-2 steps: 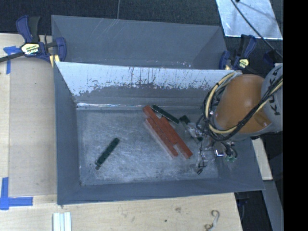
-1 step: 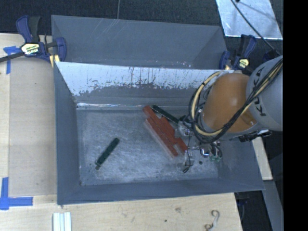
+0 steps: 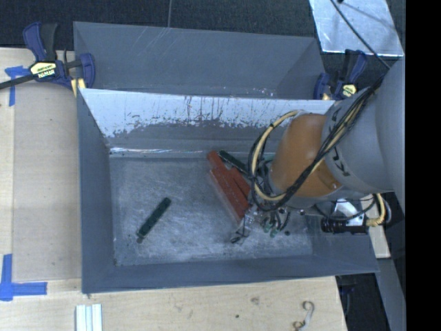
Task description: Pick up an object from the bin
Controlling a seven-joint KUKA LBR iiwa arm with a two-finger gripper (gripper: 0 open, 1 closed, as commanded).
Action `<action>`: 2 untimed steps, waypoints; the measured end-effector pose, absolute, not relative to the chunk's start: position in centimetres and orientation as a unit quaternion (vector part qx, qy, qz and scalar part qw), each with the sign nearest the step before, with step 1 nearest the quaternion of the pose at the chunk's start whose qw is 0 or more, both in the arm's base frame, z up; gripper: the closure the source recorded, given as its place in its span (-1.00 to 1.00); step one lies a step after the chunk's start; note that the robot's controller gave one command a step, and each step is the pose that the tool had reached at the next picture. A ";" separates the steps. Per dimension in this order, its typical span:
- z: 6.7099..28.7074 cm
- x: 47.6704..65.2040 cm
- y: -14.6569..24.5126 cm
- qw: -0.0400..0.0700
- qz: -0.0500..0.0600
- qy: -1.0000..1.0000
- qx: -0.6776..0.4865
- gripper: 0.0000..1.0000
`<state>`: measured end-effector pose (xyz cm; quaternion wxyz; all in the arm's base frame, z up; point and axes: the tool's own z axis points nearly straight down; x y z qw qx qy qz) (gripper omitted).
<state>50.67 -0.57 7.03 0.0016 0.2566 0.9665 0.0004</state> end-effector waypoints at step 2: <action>7.1 50.8 -0.6 0.003 0.000 0.967 0.255 1.00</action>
Offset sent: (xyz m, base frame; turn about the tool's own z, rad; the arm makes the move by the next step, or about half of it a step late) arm 0.0000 0.0000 0.0000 0.0000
